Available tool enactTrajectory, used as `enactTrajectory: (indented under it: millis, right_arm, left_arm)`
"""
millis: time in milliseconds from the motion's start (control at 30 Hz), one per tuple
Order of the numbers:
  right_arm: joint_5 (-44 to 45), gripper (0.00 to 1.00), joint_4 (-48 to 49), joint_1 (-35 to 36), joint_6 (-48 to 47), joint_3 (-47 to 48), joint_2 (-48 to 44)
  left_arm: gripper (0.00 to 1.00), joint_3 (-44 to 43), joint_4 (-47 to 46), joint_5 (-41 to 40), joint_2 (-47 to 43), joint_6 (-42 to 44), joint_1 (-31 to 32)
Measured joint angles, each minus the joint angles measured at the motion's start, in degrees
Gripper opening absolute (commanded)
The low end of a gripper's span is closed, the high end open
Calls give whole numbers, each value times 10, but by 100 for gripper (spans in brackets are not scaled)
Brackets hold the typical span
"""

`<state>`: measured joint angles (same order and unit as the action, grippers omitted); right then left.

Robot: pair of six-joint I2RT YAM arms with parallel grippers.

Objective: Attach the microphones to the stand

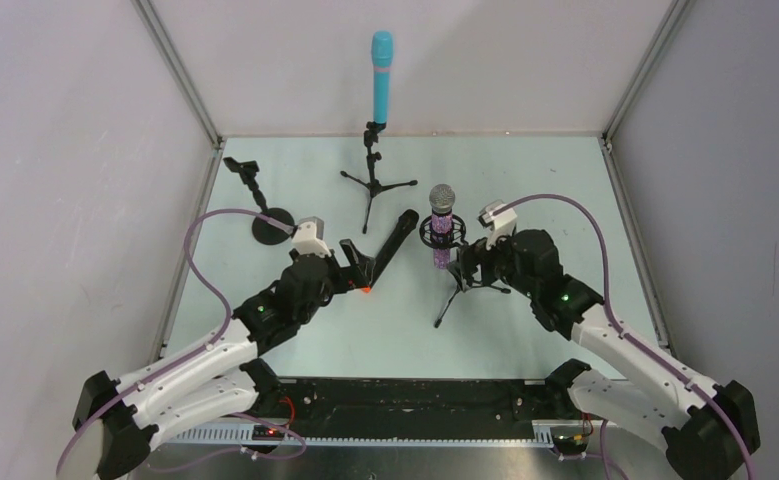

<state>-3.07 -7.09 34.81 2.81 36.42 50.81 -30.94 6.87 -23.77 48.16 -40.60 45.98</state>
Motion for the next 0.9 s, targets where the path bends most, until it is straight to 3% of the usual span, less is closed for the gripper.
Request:
enactTrajectory:
  millis: [133, 633, 900]
  right_arm:
    - [1, 92, 26, 0, 1, 0, 28]
    - [12, 45, 102, 0, 8, 0, 67]
    - [11, 0, 104, 0, 1, 0, 65]
  left_arm:
    - [98, 1, 0, 0, -1, 0, 0]
    - [98, 1, 0, 1, -1, 1, 0]
    - [98, 1, 0, 3, -1, 1, 0]
